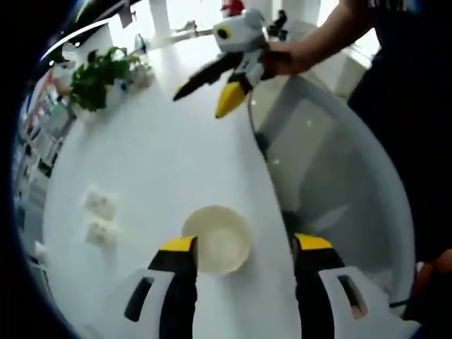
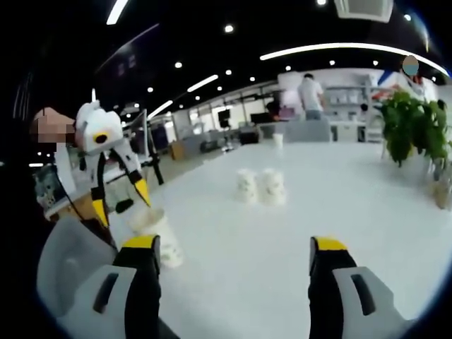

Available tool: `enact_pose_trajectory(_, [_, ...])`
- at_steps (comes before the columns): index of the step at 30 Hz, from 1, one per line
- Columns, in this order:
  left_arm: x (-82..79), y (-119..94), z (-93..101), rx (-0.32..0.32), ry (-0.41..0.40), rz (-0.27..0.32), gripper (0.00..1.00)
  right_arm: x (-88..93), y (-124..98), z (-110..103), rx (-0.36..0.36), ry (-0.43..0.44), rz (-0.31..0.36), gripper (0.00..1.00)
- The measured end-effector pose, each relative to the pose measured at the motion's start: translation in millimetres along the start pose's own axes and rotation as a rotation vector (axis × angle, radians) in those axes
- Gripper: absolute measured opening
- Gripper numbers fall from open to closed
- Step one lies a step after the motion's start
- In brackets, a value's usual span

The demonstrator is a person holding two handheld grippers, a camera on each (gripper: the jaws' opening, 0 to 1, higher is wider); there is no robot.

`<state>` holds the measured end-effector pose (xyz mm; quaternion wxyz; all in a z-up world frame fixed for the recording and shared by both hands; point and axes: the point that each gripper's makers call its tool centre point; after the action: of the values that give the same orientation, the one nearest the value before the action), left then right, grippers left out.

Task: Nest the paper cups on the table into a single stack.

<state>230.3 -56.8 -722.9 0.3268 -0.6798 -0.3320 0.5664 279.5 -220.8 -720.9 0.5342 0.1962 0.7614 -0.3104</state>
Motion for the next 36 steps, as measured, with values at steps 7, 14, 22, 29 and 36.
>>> enact_pose_trajectory(7, [2.4,-2,-3.4,-0.031,-0.048,0.009,0.71,-0.4,2,-3,-0.006,-0.004,-0.004,0.85])
enact_pose_trajectory(14, [-4.8,-4,-9.1,-0.079,-0.078,0.092,0.97,-1.9,3,-5,-0.008,-0.009,-0.009,0.85])
enact_pose_trajectory(22, [-6.9,-6,-14.0,-0.098,-0.123,0.138,1.00,-1.9,5,-6,-0.012,-0.014,-0.017,0.85])
enact_pose_trajectory(29, [-3.4,-8,-22.1,-0.127,-0.193,0.149,1.00,-4.5,5,-6,-0.013,-0.020,-0.021,0.85])
enact_pose_trajectory(36, [1.4,-14,-33.0,-0.192,-0.256,0.186,1.00,-5.9,5,-8,-0.017,-0.024,-0.036,0.85])
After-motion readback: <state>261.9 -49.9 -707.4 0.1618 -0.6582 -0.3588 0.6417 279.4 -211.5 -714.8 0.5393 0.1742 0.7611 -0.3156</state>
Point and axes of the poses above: the point that each gripper's makers call its tool centre point, and the gripper's own axes: y roughly forward along the fingers, z roughly to its right, x roughly out of its underside, and after that the axes turned 10 degrees about -x, right-handed
